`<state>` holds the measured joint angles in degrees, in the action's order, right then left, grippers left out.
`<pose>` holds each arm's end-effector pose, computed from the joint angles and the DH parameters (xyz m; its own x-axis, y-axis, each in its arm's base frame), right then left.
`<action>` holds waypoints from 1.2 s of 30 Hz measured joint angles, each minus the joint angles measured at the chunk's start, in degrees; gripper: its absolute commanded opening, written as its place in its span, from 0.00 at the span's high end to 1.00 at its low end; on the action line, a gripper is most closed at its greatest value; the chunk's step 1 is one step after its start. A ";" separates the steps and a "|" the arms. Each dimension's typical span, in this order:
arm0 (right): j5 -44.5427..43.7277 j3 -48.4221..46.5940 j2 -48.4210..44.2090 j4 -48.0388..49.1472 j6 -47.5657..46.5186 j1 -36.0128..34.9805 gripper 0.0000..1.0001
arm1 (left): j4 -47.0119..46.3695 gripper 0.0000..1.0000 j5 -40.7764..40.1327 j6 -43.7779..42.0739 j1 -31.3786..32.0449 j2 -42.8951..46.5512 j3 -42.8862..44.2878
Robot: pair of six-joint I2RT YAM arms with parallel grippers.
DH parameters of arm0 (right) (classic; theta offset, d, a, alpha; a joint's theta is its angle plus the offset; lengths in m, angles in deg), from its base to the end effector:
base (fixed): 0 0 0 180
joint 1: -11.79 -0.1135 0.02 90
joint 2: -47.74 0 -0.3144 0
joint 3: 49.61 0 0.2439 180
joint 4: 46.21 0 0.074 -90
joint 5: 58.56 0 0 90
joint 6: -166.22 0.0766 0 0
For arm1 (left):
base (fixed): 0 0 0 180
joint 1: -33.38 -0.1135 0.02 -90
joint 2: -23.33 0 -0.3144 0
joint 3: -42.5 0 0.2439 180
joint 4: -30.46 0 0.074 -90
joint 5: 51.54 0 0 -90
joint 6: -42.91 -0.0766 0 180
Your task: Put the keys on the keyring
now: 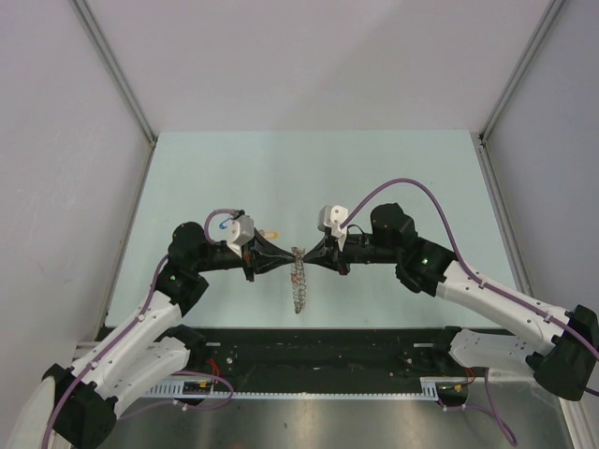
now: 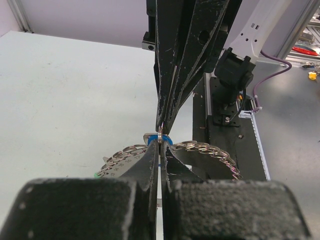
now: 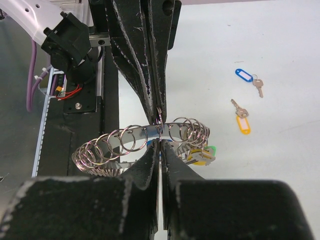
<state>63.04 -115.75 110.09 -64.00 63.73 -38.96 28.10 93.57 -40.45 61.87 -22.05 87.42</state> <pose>0.1287 0.2210 0.3744 0.0628 -0.2143 -0.9747 -0.9911 0.1012 -0.0861 0.1114 -0.1319 0.3392 -0.0859 -0.0286 -0.9959 0.9901 0.1091 -0.0886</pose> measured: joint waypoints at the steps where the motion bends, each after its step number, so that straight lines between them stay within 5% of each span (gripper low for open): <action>1: 0.04 0.00 0.00 0.00 0.00 0.00 1.00 | 0.00 1.00 0.02 0.00 0.00 0.02 0.00; 36: 0.33 0.00 0.00 0.28 -0.24 -0.17 1.00 | 0.85 1.00 -0.20 -0.59 0.48 -0.44 0.07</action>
<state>63.37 -115.75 110.09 -63.72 63.49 -39.13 28.95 93.38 -41.04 62.35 -22.49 87.48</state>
